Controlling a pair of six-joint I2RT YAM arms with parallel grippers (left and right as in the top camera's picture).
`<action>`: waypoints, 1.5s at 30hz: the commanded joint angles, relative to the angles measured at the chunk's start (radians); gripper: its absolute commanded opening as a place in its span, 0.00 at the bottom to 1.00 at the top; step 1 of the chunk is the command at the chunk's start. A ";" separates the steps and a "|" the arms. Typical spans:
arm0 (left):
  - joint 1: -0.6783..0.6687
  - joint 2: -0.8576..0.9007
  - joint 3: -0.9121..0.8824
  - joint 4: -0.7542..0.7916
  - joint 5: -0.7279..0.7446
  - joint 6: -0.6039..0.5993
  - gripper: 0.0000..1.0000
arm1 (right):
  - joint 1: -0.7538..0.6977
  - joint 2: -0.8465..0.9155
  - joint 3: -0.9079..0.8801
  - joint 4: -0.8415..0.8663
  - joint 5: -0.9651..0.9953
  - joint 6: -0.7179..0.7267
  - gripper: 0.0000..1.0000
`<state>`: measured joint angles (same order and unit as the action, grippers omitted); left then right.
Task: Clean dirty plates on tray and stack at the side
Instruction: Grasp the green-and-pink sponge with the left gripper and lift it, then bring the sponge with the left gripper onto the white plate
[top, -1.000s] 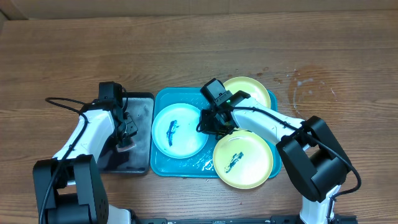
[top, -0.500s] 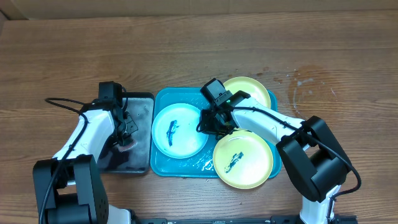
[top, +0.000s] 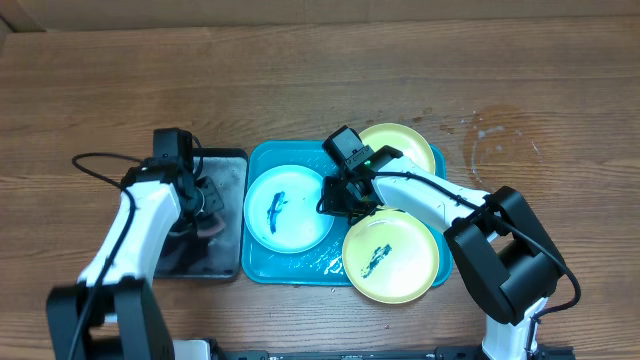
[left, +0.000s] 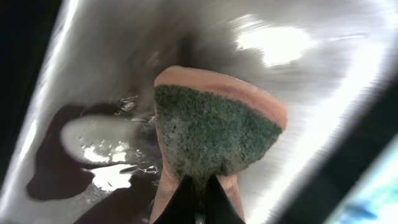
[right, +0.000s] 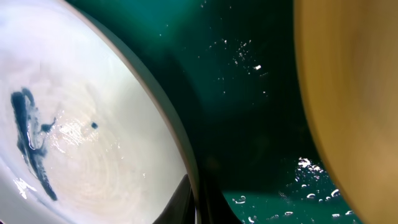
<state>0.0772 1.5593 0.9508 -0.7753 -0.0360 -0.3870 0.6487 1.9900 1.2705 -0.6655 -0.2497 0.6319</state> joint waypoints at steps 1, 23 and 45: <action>-0.046 -0.086 0.043 0.009 0.164 0.161 0.04 | 0.009 0.038 -0.008 0.021 0.014 -0.011 0.04; -0.294 0.156 0.060 -0.019 -0.006 0.073 0.04 | 0.008 0.038 -0.008 0.010 0.059 -0.011 0.04; -0.458 0.432 0.128 0.137 0.463 0.094 0.04 | 0.008 0.038 -0.008 0.018 0.058 -0.011 0.04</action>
<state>-0.3126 1.8717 1.1099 -0.6159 0.2188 -0.3199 0.6220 1.9842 1.2709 -0.6716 -0.1661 0.6365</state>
